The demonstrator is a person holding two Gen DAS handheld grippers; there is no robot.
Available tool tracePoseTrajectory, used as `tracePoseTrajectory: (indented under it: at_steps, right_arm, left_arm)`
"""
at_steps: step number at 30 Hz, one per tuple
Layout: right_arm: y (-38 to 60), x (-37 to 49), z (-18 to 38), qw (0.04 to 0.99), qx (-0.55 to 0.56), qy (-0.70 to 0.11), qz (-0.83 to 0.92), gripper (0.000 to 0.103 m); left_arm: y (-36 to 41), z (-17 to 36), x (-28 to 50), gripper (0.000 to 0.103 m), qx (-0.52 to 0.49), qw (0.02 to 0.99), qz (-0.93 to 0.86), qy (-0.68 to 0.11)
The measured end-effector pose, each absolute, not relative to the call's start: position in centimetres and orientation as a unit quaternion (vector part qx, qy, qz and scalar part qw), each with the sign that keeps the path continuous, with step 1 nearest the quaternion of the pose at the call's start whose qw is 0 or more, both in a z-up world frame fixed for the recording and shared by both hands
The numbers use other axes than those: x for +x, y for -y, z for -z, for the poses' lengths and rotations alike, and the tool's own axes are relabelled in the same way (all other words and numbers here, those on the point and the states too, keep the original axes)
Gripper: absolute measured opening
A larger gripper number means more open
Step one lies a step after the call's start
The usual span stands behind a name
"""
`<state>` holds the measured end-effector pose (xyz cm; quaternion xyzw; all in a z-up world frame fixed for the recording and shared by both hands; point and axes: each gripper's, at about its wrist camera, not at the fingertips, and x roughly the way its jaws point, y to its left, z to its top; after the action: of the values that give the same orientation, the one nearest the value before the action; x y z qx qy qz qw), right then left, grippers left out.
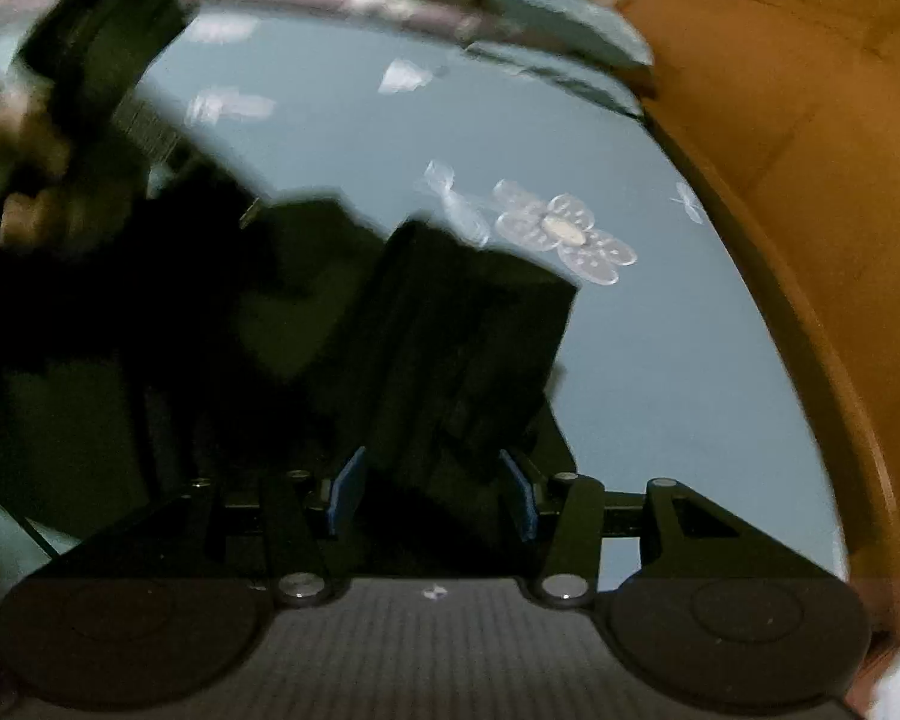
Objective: Fold clothes
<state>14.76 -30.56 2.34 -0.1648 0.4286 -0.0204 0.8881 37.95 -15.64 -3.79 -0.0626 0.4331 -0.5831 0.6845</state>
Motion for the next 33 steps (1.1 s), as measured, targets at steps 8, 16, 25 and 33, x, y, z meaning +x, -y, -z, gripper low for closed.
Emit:
tracePoseTrajectory:
  at_steps: [8, 16, 25, 33]
  right_arm:
    - [28.6, 15.3, -0.6, 0.863, -0.259, -0.435, 0.012, 0.027]
    - [30.6, 15.8, -5.0, 0.917, -0.112, -0.382, 0.010, 0.020]
    - [28.0, 16.3, -0.8, 0.907, -0.117, -0.404, -0.005, 0.027]
    - [28.0, 16.1, -0.2, 0.912, -0.110, -0.395, 0.006, 0.049]
  left_arm:
    - [18.9, 5.9, 38.9, 0.077, -0.108, 0.640, 0.595, -0.475]
    - [19.4, 5.5, 40.3, 0.077, -0.227, 0.558, 0.632, -0.488]
    - [20.1, 6.0, 40.1, 0.079, -0.194, 0.577, 0.605, -0.513]
    - [19.7, 8.8, 39.9, 0.080, -0.198, 0.544, 0.585, -0.568]
